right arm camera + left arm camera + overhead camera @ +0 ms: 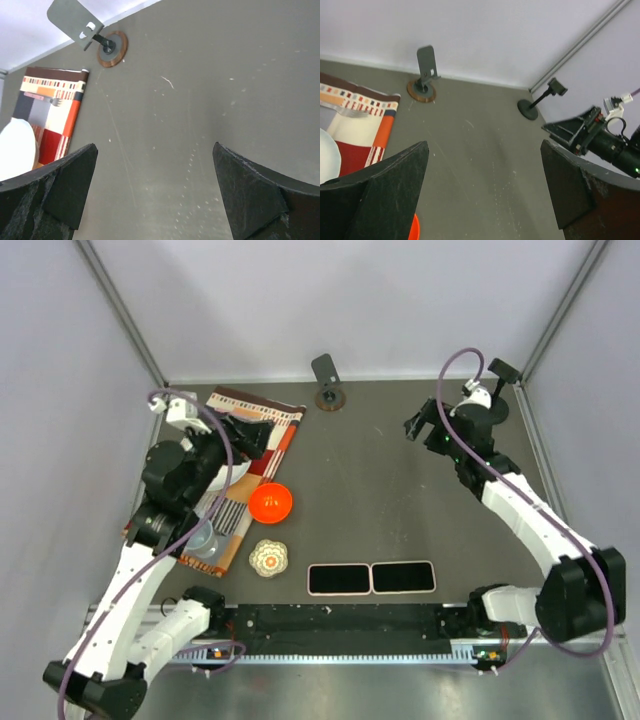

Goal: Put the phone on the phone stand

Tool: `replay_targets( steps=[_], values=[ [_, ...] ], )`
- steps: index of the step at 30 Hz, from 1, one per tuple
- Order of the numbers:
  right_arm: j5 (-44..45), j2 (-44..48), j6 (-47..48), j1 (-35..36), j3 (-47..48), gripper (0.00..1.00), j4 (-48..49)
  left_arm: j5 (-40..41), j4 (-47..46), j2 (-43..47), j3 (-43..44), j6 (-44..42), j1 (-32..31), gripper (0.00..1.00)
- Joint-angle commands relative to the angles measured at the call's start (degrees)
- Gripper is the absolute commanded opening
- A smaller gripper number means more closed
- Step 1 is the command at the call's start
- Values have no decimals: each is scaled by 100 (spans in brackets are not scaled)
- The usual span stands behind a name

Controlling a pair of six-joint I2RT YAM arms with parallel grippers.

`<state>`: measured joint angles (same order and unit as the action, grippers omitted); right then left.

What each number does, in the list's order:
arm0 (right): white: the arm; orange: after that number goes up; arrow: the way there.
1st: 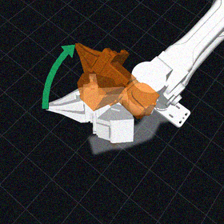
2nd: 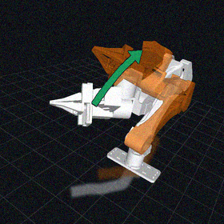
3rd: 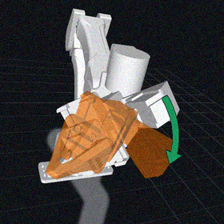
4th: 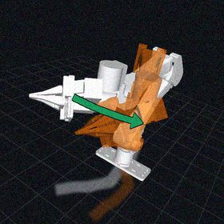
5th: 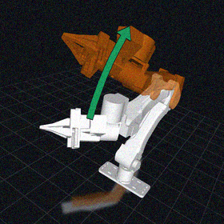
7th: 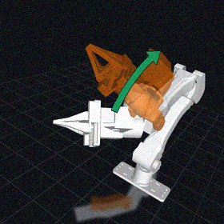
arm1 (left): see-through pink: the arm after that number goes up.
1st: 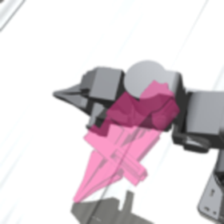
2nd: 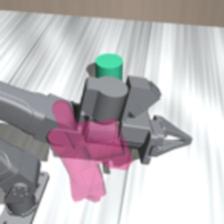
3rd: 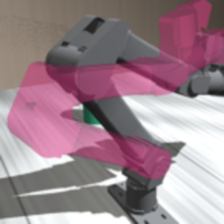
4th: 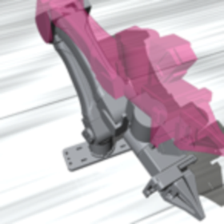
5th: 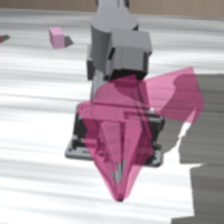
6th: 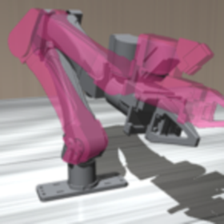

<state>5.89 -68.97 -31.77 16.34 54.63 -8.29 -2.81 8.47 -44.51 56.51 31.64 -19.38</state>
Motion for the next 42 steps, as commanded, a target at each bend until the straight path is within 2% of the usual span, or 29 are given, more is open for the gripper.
replay_targets(
  steps=[1, 4, 7, 11, 16, 21, 24, 28, 33, 40, 42],
  values=[
    [-413, -781, -479, 54, 329, 99, 1521, -501, -530, -444, -149, 132, 57, 98],
    [-562, -1406, -462, 54, 548, 99, 1900, -545, -776, -813, -246, 132, 118, 98],
    [-1142, -1820, -129, 71, 523, 99, 2313, -545, -803, -1322, -167, 220, 232, 98],
    [-1406, -1953, 467, 80, 101, 99, 3078, -983, -1189, -2578, 184, 19, 294, 95],
    [-1380, -2147, 760, 63, 4, 99, 3211, -1573, -1629, -4499, 1378, -552, 294, 83],
    [-1758, -2191, 733, 1, -119, 99, 3658, -1407, -1515, -6067, 3074, -1027, 285, 80],
    [-1890, -2287, 725, -8, -102, 99, 3800, -1118, -1708, -6981, 3971, -1124, 268, 77],
    [-1986, -2393, 655, -130, -58, 99, 3966, -800, -1383, -8097, 5158, -993, 303, 75],
    [-2232, -2498, 259, -342, -181, 99, 4388, -783, -2033, -8626, 5493, -642, 312, 74],
    [-2470, -2727, -4, -412, -111, 99, 4626, -730, -2482, -9206, 5801, -439, 355, 64],
    [-2496, -2780, -40, -412, -84, 99, 4661, -651, -2578, -9286, 5819, -360, 364, 55]
  ],
)
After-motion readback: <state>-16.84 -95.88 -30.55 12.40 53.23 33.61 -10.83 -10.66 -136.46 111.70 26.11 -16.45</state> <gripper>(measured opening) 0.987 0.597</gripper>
